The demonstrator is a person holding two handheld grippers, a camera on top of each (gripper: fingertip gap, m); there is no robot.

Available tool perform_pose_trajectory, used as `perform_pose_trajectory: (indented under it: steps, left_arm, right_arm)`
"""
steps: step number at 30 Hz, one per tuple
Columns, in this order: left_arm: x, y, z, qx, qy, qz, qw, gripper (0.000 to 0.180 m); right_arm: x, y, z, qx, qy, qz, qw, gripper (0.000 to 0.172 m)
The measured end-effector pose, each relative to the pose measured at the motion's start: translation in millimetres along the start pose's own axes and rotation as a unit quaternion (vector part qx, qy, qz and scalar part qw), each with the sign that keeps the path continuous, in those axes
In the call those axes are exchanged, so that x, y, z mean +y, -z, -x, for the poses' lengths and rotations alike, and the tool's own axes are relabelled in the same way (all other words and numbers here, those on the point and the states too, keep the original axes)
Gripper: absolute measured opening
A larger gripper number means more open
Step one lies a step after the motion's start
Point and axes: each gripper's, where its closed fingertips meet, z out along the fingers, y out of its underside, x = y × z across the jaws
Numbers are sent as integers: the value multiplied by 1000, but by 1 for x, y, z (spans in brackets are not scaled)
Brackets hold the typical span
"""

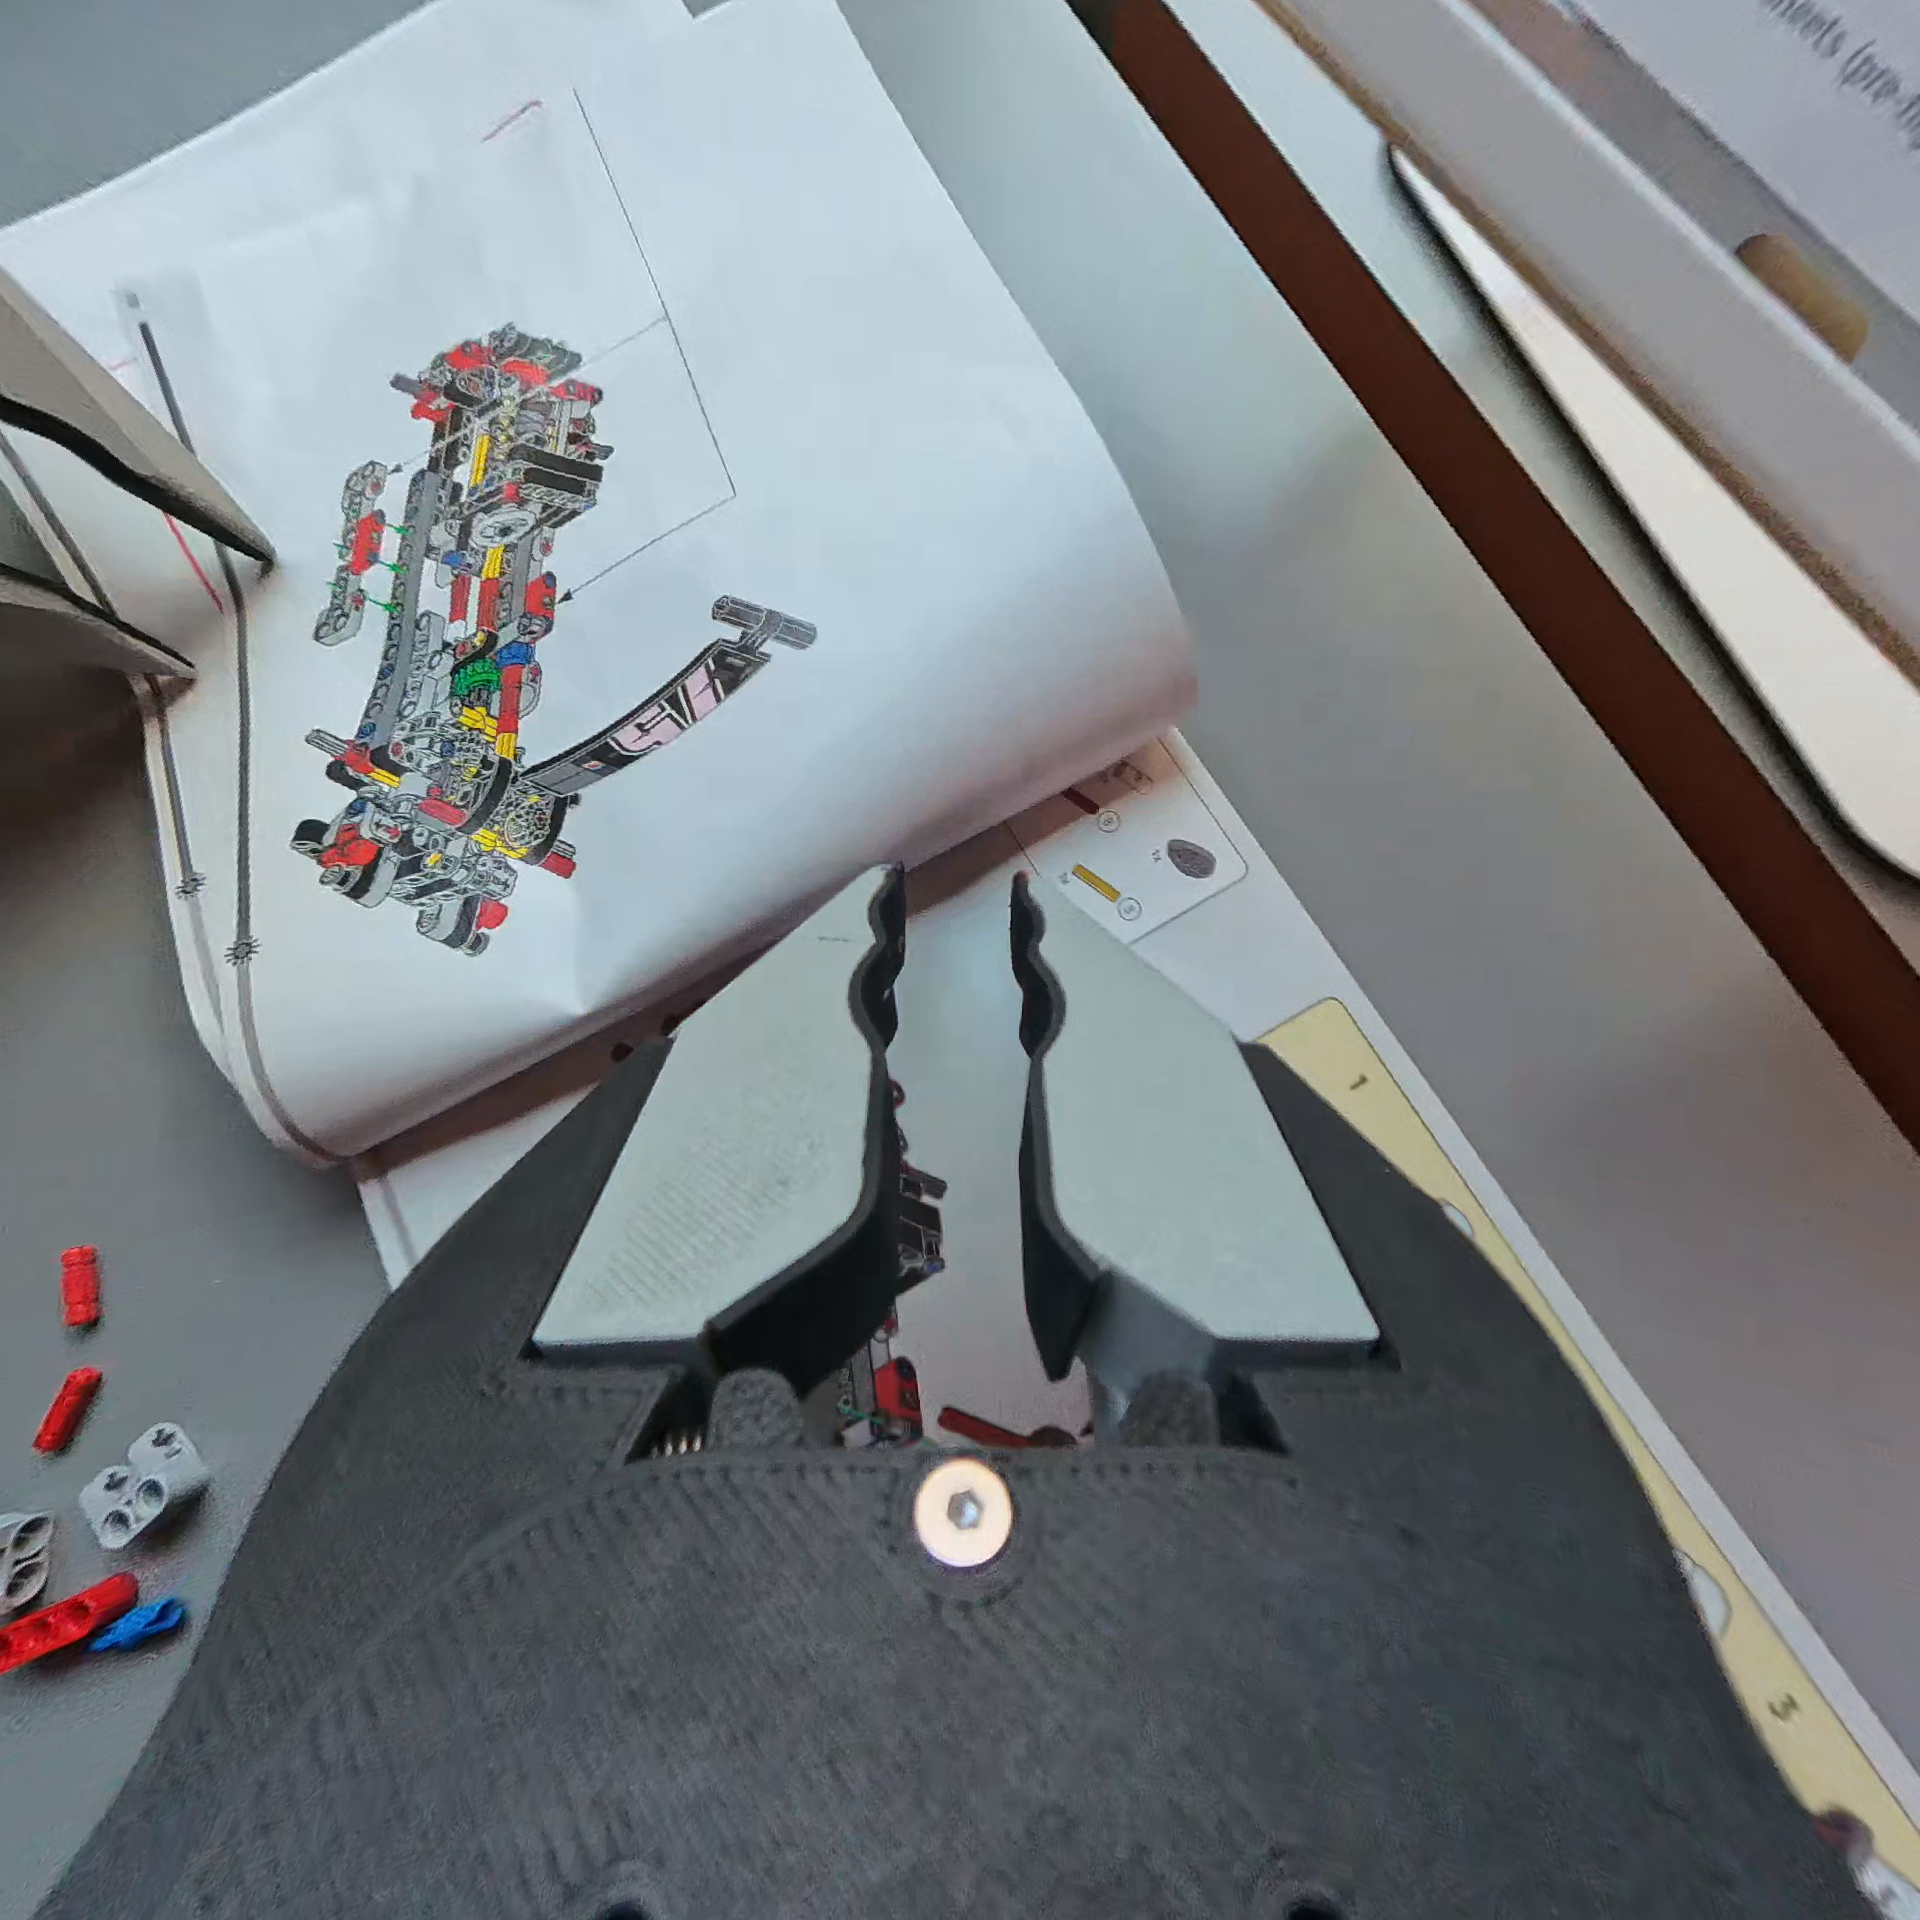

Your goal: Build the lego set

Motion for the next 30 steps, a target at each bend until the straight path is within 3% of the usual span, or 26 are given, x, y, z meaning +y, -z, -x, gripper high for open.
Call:
perform_pose_trajectory:
  steps: [5, 11, 15, 19, 25, 27, 30]
  left_arm:
    - [-4, 6, -4, 20, 5, -8, 1000, 30]
    - [-23, 25, 11, 0, 5, -51, 999, 36]
    - [-8, 13, 32, -34, 14, -7, 999, 28]
    - [4, 2, 35, -22, 37, 13, 999, 25]
    - [6, 2, 37, -26, 36, 10, 999, 23]
    - [6, 2, 37, -30, 42, 12, 999, 23]
    - [5, 3, 39, -46, 38, 21, 998, 24]
  right_arm:
    - [-11, -7, 14, -26, 33, -44, 998, 7]
    - [-16, -14, 30, -49, 77, -28, 995, 7]
    - [-18, -18, 31, -28, 103, -13, 994, 3]
    - [-17, -20, 28, 9, 167, -1, 986, 0]
    - [-18, -22, 28, 89, 312, 69, 944, 0]
    - [-18, -7, 23, 118, 303, 99, 940, 0]
    - [-31, 61, 43, 95, 266, 48, 958, 0]
